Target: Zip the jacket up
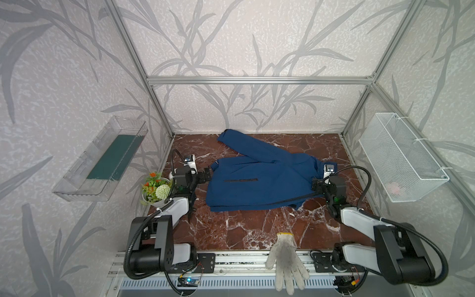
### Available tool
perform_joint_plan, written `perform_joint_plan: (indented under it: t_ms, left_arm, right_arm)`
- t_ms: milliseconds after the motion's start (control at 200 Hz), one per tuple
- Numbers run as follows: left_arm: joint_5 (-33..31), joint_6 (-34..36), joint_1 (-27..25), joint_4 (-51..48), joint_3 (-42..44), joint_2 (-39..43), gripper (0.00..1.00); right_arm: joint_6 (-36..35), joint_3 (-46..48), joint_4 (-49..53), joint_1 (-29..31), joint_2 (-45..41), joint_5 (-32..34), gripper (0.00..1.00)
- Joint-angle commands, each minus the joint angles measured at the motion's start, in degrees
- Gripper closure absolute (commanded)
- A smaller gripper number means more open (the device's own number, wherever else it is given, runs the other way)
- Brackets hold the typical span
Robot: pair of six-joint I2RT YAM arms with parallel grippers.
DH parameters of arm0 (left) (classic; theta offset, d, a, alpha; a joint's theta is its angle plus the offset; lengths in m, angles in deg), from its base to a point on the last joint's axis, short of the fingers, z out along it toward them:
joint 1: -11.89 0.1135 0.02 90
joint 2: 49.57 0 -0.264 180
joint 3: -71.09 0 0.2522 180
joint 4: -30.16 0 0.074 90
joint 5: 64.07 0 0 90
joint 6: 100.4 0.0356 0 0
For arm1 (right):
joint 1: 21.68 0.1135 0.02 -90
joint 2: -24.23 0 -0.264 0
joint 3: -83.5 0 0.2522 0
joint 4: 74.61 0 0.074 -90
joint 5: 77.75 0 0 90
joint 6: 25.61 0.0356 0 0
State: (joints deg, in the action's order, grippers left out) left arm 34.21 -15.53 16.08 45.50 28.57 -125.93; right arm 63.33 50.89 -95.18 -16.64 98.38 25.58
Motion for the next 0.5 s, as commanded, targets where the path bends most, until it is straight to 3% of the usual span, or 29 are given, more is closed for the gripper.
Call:
perform_joint_plan:
  t_ms: [0, 110, 175, 340, 450, 495]
  left_arm:
    - [-0.8, 2.2, 0.2, 0.4, -0.6, 0.5, 0.01]
    - [-2.5, 4.0, 0.2, 1.0, 1.4, -1.5, 0.01]
    - [-4.7, 2.8, 0.2, 8.7, 4.0, -3.9, 0.01]
    - [-5.3, 2.9, 0.1, 17.3, 5.8, -7.8, 0.01]
    - [-3.6, 3.6, 0.2, 33.5, 10.6, -14.1, 0.01]
    - [-4.5, 3.4, 0.2, 31.4, 11.0, -12.9, 0.01]
  right_arm:
    - [-0.5, 0.4, -12.3, 0.2, 2.8, -1.5, 0.01]
    - [-0.9, -1.4, -5.9, 0.2, 1.4, -3.4, 0.01]
    - [-1.2, -0.2, -10.4, 0.2, 2.0, -4.9, 0.01]
    - [-2.3, 2.1, -20.5, 0.5, 8.1, -9.2, 0.01]
    - [-3.6, 1.8, -25.1, 1.3, 13.7, -9.6, 0.01]
    - [-4.2, 1.7, -27.6, 1.8, 15.4, -9.8, 0.01]
